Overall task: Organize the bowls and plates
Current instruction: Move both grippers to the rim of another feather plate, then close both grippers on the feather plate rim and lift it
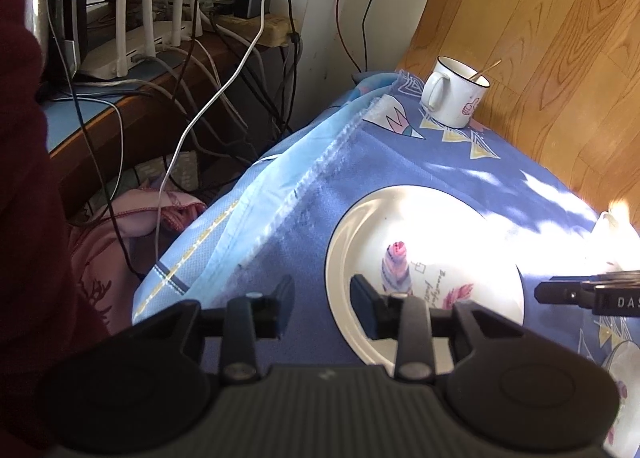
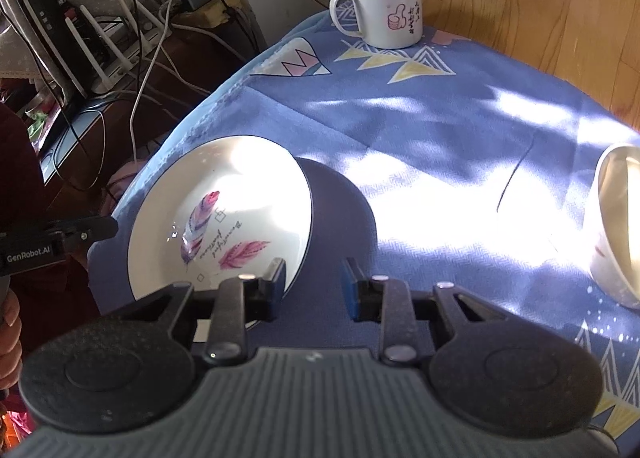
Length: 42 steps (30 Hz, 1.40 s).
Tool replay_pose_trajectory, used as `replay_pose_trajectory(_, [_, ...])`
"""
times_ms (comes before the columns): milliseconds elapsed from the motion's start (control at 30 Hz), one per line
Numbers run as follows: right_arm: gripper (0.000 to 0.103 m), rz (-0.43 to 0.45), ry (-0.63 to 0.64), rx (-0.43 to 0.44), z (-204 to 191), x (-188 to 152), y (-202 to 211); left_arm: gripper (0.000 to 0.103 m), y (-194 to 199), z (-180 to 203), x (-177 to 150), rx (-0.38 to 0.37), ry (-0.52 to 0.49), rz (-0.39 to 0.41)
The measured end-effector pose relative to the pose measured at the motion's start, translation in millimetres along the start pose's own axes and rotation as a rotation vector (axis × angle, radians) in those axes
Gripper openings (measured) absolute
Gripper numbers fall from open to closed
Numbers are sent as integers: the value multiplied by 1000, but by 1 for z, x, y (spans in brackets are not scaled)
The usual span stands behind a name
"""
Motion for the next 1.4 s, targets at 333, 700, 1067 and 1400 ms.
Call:
replay_pose_trajectory(333, [33, -11, -7, -5, -4, 12, -16, 33, -26, -6, 10, -10, 9, -34])
replay_pose_trajectory(700, [32, -13, -25, -37, 4, 21, -31, 24, -55, 10, 8, -27, 5, -87])
replay_pose_trajectory(1067, [11, -41, -17, -7, -5, 15, -44, 20, -56, 8, 5, 9, 65, -47])
replay_pose_trajectory(1400, [12, -13, -23, -43, 13, 7, -19, 17, -44, 39, 6, -15, 53, -38])
Point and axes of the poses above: each gripper's, at about its wrist camera, not at the fingertips, and y roughly against the way its jaws point, z to its right, x to its top, the point moved 2 cm from there along -y, roughly the way its jaws point, and after that the axes turned 1 degree about -x, right-handed, at the moved point
